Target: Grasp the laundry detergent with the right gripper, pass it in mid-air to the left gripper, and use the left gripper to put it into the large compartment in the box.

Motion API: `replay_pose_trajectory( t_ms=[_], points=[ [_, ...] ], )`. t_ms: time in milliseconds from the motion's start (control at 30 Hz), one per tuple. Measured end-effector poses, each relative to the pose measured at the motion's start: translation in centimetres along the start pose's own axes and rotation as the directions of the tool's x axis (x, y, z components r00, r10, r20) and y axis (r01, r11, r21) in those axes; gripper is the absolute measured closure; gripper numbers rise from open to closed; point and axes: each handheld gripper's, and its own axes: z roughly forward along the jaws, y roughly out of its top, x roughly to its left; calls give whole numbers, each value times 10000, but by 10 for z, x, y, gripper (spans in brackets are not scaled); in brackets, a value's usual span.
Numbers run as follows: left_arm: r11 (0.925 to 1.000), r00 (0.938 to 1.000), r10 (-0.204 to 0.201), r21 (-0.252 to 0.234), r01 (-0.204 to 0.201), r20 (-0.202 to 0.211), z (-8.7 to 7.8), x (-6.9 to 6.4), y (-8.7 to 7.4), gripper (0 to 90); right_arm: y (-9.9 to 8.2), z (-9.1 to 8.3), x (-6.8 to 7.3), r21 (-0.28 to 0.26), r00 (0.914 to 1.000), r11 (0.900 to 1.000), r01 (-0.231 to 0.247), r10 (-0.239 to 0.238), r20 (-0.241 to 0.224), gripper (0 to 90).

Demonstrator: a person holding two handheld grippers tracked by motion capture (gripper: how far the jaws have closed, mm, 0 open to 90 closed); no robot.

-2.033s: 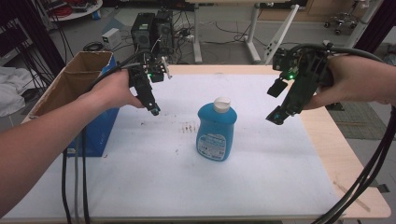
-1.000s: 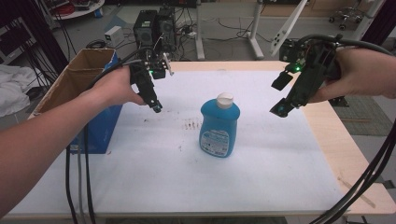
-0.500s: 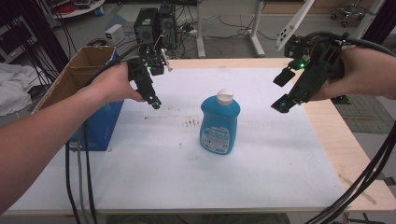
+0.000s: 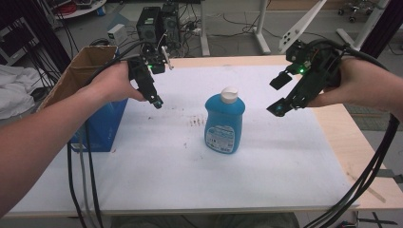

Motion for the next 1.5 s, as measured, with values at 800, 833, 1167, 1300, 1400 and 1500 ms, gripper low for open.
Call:
replay_pose_trajectory(
  t_ms=[800,833,1167,1300,1400,1500],
  points=[
    [10000,10000,-31,6,31,63,3,1,-1,163,5,56,7,-316,9997,9995,56,-63,-216,134],
    [9999,10000,55,85,-55,52,2,2,-1,163,6,58,8,-319,9998,9995,30,-37,-214,134],
    [10000,10000,-44,49,44,69,4,1,-1,163,7,73,10,-339,9997,9994,-41,33,-250,134],
    [9999,10000,12,105,-12,57,4,1,-1,163,9,80,11,-405,9998,9992,-2,-6,-182,134],
    [10000,10000,-8,96,7,49,4,1,-1,163,10,83,12,-465,9999,9989,-32,24,-163,134],
    [10000,10000,-19,74,19,43,4,1,-1,163,11,87,12,-591,9999,9982,-78,73,-95,134]
  ],
)
